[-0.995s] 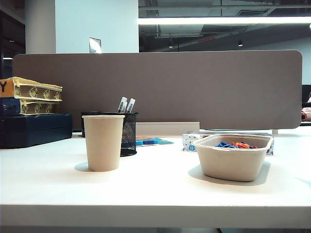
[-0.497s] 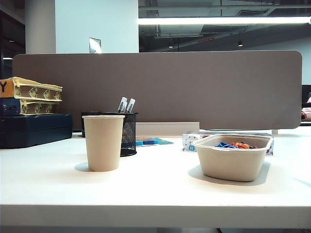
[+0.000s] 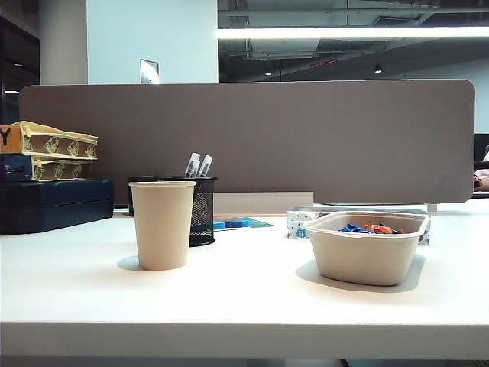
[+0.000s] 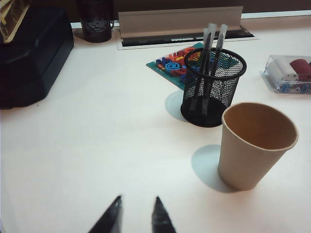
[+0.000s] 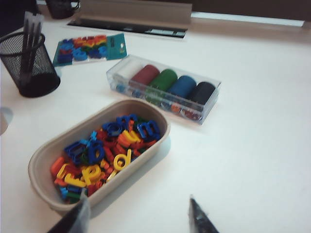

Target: Pick up one pen and put it in the pen container.

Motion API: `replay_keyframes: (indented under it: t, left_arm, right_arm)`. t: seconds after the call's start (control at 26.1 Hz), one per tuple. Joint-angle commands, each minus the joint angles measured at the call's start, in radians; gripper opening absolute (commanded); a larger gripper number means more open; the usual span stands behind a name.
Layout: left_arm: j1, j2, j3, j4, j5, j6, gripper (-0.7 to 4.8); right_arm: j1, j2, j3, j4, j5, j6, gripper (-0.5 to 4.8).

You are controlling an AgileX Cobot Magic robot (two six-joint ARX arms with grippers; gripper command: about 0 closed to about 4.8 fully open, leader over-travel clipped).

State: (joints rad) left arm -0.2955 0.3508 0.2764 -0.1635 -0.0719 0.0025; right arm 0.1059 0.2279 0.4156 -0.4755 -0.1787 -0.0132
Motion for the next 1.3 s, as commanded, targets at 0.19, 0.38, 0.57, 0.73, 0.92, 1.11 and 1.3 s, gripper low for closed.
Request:
replay_keyframes:
  t: [0.19, 0.38, 0.57, 0.73, 0.92, 1.11, 1.3]
  left_arm:
    - [0.002, 0.000, -0.039, 0.096, -0.003, -0.004, 0.76]
    - [0.002, 0.000, -0.063, 0.122, -0.022, -0.003, 0.76]
    - [0.002, 0.000, -0.096, 0.191, -0.050, -0.003, 0.76]
    - [0.002, 0.000, -0.123, 0.226, -0.077, -0.003, 0.76]
    - [0.002, 0.000, -0.158, 0.233, -0.100, -0.006, 0.76]
    - [0.002, 0.000, -0.167, 0.233, -0.134, -0.021, 0.76]
    - [0.002, 0.000, -0.188, 0.233, -0.134, -0.022, 0.76]
  right_arm:
    - [0.002, -0.016, -0.031, 0.089, 0.074, 0.018, 2.56]
    - [0.002, -0.016, -0.096, 0.200, 0.134, 0.066, 2.56]
    - [0.003, -0.015, -0.149, 0.284, 0.261, 0.093, 2.57]
    - [0.003, -0.016, -0.193, 0.386, 0.365, 0.104, 2.57]
    - [0.002, -0.016, -0.229, 0.395, 0.373, 0.104, 2.57]
    - [0.003, -0.015, -0.240, 0.405, 0.413, 0.104, 2.57]
    - [0.003, -0.016, -0.274, 0.406, 0.417, 0.136, 2.56]
